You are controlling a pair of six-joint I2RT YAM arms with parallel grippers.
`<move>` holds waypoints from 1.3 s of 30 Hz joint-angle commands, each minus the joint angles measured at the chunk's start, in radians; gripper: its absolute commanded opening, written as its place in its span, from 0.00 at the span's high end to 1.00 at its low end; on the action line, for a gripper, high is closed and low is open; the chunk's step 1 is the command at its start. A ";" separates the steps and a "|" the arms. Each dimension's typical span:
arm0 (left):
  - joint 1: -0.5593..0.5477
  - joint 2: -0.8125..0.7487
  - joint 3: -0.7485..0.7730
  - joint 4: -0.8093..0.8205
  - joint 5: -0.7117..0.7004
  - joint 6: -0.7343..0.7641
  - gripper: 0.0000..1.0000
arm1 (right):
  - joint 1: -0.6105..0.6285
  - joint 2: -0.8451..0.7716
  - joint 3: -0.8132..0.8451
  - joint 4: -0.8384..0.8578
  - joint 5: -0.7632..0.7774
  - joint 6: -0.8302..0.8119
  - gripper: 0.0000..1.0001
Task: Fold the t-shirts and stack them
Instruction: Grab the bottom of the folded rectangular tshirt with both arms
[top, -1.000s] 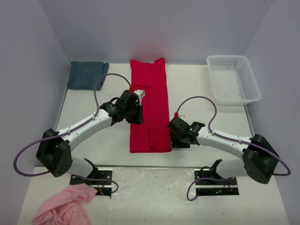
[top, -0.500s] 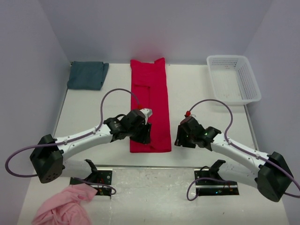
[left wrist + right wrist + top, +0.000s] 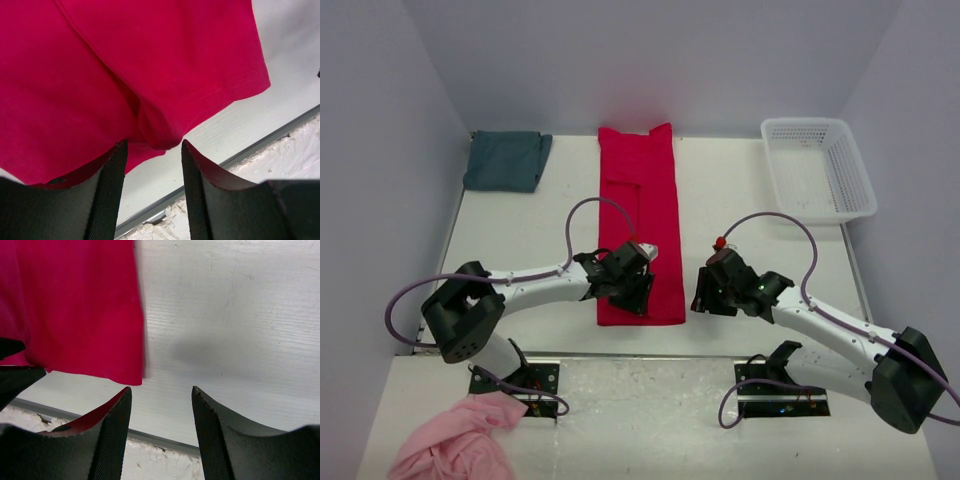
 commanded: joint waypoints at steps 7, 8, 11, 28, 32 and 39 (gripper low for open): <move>-0.005 0.055 0.059 0.082 -0.012 0.026 0.52 | -0.005 0.016 0.000 0.035 -0.013 -0.019 0.47; -0.005 0.055 0.060 0.081 -0.016 0.028 0.52 | -0.004 0.020 0.000 0.037 -0.013 -0.019 0.47; -0.005 0.059 0.070 0.081 -0.012 0.035 0.52 | -0.005 0.027 -0.003 0.043 -0.014 -0.019 0.47; -0.020 0.019 0.050 0.099 0.124 0.018 1.00 | -0.011 0.041 0.000 0.041 -0.002 -0.014 0.47; -0.020 -0.008 0.045 0.163 0.254 0.012 1.00 | -0.011 0.044 -0.001 0.043 0.001 -0.014 0.47; -0.020 -0.036 0.036 0.251 0.359 -0.025 1.00 | -0.011 0.053 -0.001 0.046 0.002 -0.015 0.47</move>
